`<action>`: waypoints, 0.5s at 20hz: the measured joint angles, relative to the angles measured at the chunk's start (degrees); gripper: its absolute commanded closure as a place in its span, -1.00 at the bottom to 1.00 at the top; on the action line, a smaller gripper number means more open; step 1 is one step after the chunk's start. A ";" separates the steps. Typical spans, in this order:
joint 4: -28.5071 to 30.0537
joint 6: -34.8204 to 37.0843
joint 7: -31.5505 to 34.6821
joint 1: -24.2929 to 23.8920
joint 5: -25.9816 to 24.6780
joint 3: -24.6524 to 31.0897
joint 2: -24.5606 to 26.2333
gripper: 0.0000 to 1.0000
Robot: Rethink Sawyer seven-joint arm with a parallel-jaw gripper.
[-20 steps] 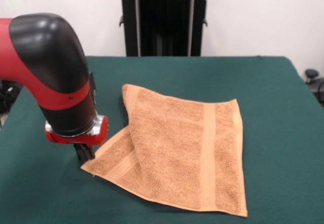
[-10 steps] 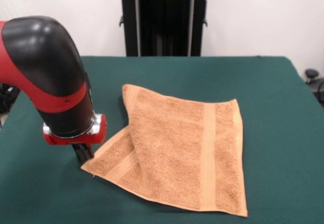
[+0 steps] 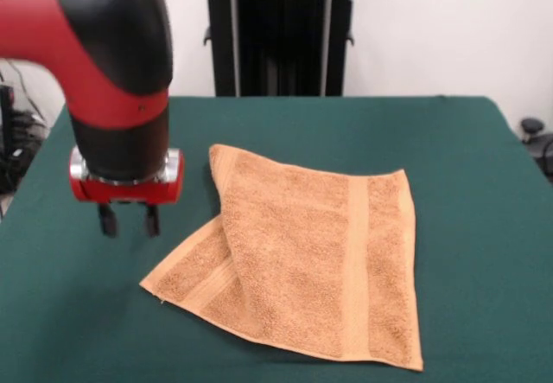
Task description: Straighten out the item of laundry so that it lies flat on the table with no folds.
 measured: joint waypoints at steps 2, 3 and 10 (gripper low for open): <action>0.30 -0.01 0.00 0.89 0.43 -0.69 -1.76 -1.00; 0.36 -0.01 0.00 1.26 0.76 -1.06 -2.51 -1.00; 0.49 -0.01 0.04 2.21 3.05 -3.14 -4.53 -1.00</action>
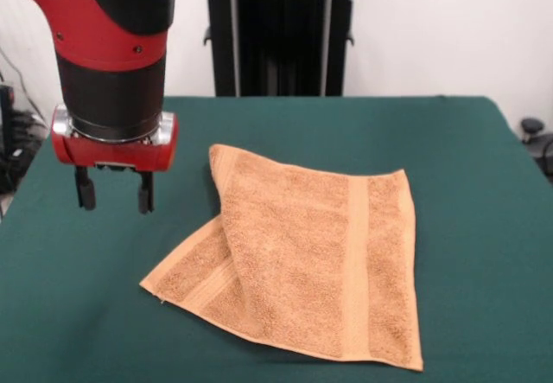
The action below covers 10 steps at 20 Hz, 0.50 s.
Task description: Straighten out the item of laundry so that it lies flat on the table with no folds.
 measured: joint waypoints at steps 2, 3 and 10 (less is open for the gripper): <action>0.13 -0.30 0.00 0.30 0.76 -0.99 -0.20 -1.00; 0.20 -0.49 0.01 0.48 0.97 -1.45 -0.24 -1.00; 1.79 -4.40 0.75 1.97 2.68 -4.54 -0.28 -1.00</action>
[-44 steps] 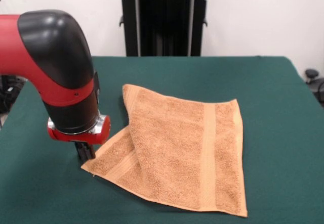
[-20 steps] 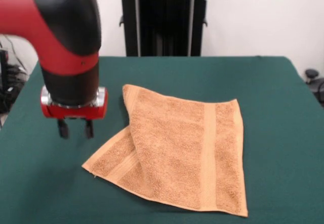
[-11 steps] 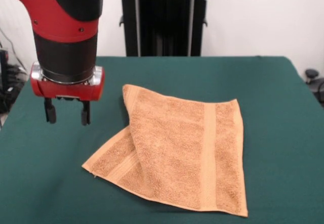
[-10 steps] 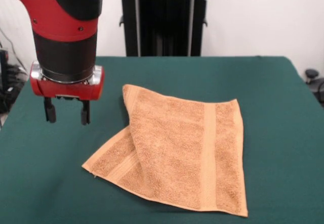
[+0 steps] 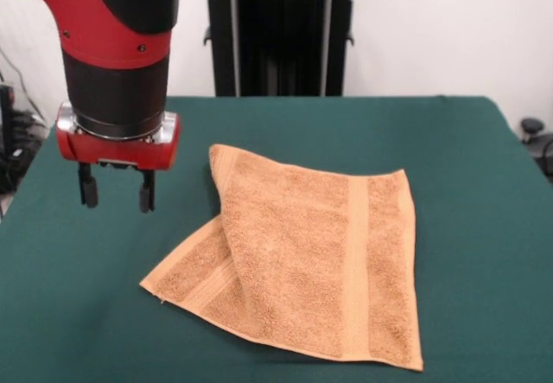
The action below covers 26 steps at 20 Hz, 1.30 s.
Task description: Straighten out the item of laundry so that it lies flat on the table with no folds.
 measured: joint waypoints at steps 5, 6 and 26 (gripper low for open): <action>1.36 -3.78 0.04 1.33 0.32 -2.17 0.00 -1.00; 1.76 -5.01 0.04 1.92 0.36 -2.93 0.01 -1.00; 2.21 -23.88 0.48 7.78 4.31 -11.39 6.70 -1.00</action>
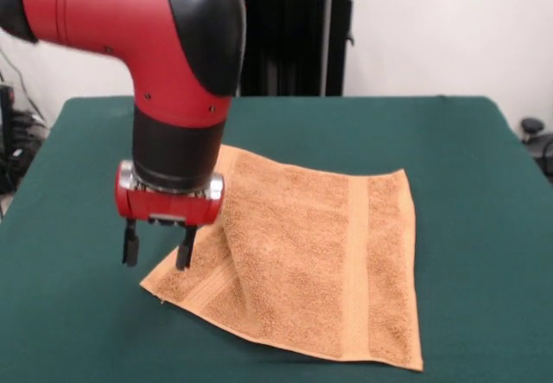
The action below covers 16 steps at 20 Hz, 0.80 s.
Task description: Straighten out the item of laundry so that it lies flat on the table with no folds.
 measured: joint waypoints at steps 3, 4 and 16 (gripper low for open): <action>-0.07 -3.35 0.00 -0.11 0.13 -0.68 2.03 -1.00; -0.30 -6.21 -0.01 -0.27 0.63 -1.04 3.48 -1.00; -1.46 -8.36 0.00 -0.06 4.29 -2.07 4.46 1.00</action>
